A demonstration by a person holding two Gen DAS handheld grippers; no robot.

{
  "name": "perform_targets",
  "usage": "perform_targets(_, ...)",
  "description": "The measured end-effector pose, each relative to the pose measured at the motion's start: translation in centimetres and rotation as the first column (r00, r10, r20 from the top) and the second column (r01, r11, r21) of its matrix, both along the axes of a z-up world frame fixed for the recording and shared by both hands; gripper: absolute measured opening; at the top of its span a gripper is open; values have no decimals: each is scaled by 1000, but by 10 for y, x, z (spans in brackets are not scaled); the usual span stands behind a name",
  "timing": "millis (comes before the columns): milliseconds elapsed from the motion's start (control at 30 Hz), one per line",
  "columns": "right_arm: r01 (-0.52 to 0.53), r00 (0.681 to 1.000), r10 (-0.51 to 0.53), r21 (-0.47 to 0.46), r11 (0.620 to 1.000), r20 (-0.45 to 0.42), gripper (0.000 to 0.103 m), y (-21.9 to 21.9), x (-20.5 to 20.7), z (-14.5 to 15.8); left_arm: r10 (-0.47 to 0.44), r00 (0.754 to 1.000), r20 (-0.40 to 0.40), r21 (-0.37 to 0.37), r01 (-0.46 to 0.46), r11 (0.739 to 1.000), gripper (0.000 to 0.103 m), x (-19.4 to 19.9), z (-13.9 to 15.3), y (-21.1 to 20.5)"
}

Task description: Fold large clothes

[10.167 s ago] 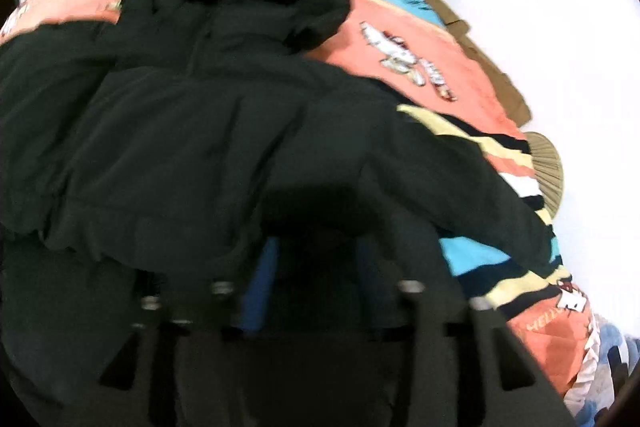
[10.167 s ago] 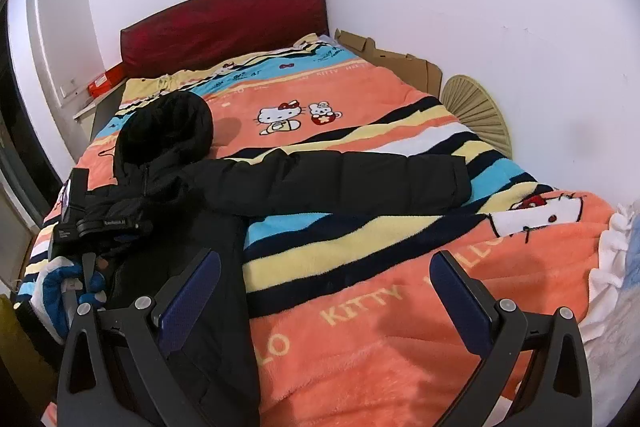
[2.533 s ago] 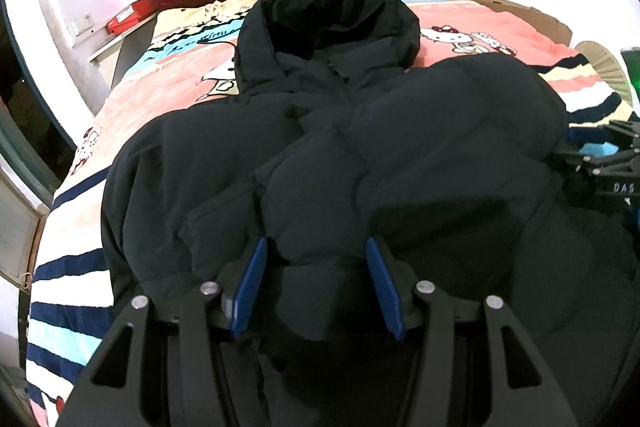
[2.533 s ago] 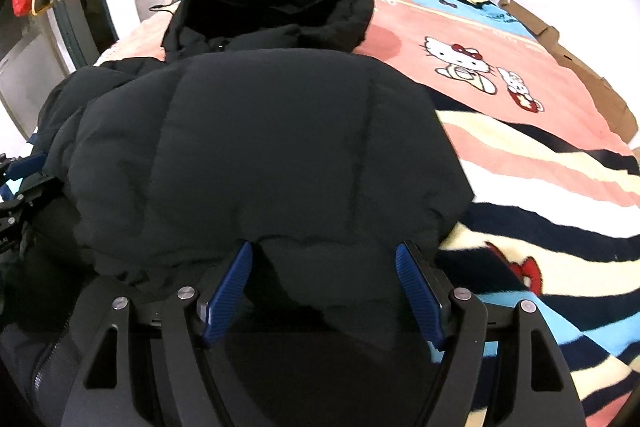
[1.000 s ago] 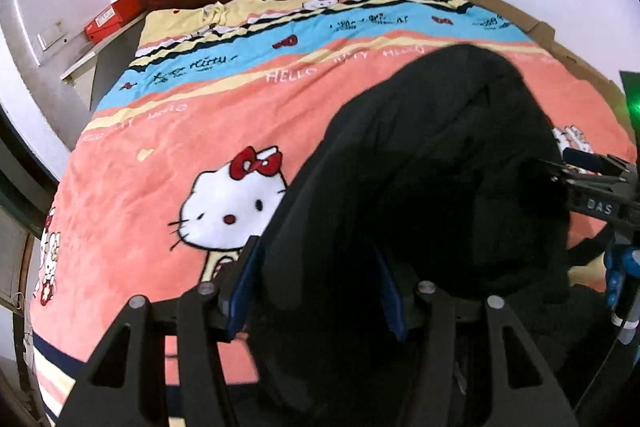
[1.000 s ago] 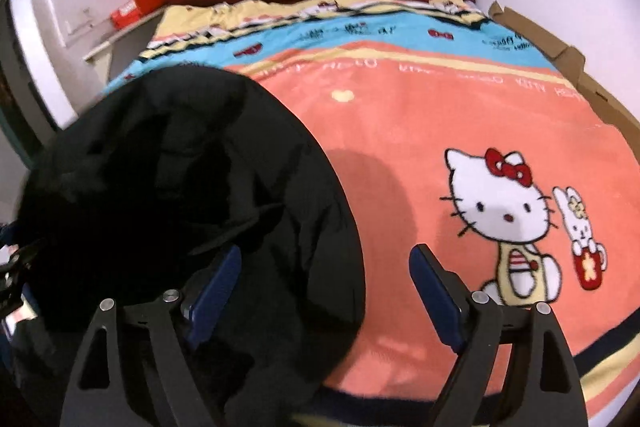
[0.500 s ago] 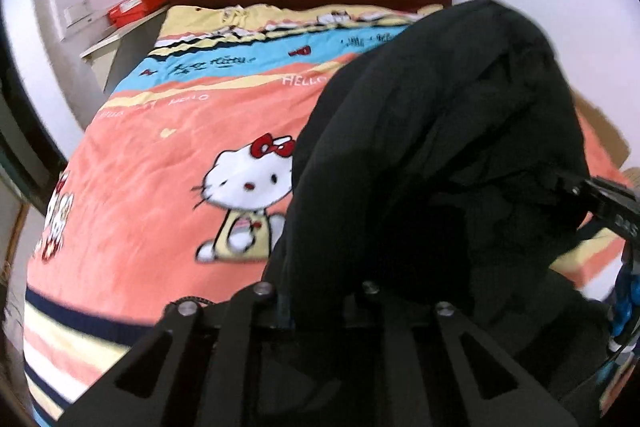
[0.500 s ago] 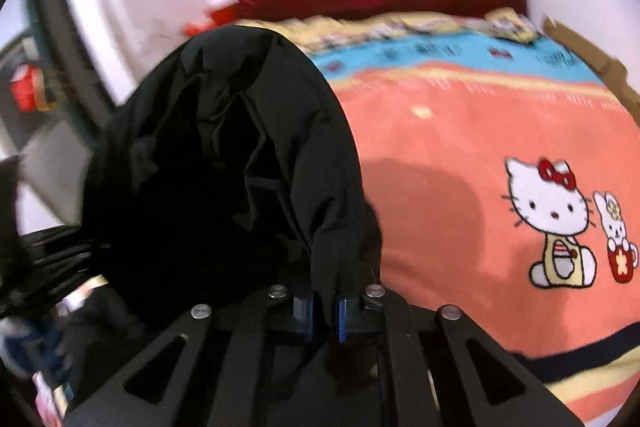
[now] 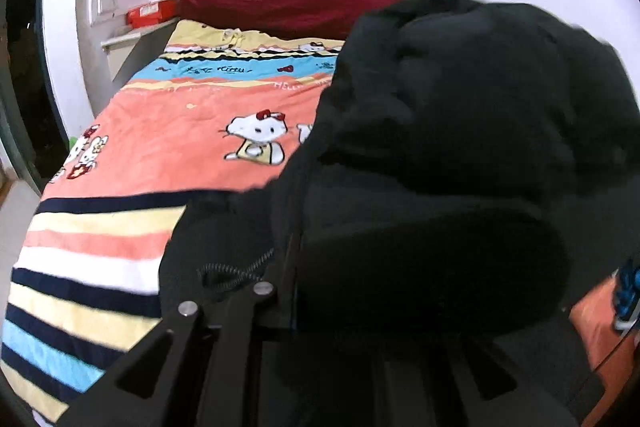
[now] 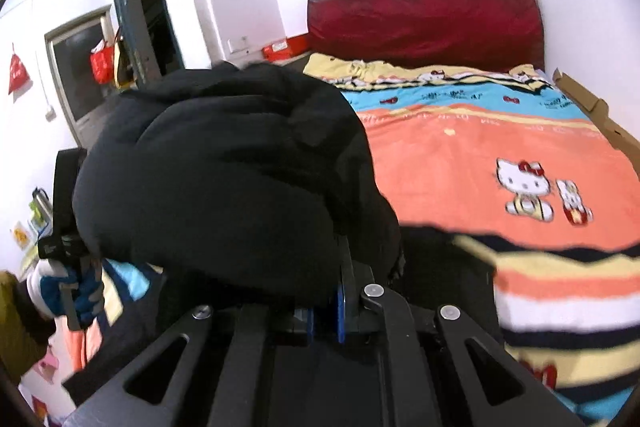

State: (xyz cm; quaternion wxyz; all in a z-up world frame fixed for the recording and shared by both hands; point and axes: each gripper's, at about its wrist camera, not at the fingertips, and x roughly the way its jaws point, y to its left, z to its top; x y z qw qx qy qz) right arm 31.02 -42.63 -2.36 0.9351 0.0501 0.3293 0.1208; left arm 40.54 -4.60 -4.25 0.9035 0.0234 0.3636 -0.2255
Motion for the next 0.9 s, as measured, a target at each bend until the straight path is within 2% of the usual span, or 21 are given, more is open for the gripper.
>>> perform_targets(233, -2, 999, 2, -1, 1000, -50, 9, 8, -67, -44, -39, 999, 19, 25, 38, 999, 10, -54, -33, 7)
perform_targets(333, -2, 998, 3, 18, 1000, -65, 9, 7, -76, -62, -50, 998, 37, 56, 48, 997, 10, -68, -55, 6)
perform_targets(400, -4, 996, 6, 13, 1000, -84, 9, 7, -77, -78, -52, 998, 38, 73, 49, 996, 11, -66, -67, 4)
perform_targets(500, -5, 993, -1, -47, 999, -115, 9, 8, -63, -102, -45, 999, 29, 86, 42, 995, 13, -56, -80, 0)
perform_targets(567, 3, 992, -9, -47, 999, -126, 9, 6, -53, -114, -34, 999, 26, 97, 31, 995, 14, -46, -89, -4)
perform_targets(733, 18, 990, -28, -67, 998, -139, 9, 10, -38, -124, -20, 1000, 23, 109, 17, 994, 16, -45, -96, -8)
perform_targets(767, 18, 990, -28, -74, 997, -138, 9, 11, -39, -123, -18, 999, 26, 119, 15, 993, 19, -47, -94, -9)
perform_targets(833, 17, 991, -29, -91, 996, -131, 9, 14, -47, -120, 5, 1000, 30, 147, -10, 989, 34, -49, -90, -5)
perform_targets(867, 18, 991, -30, -99, 995, -128, 9, 16, -51, -118, 19, 999, 29, 152, -24, 988, 46, -54, -89, -5)
perform_targets(900, 18, 992, -32, -111, 994, -124, 11, 18, -54, -115, 39, 999, 23, 150, -42, 988, 49, -56, -87, 0)
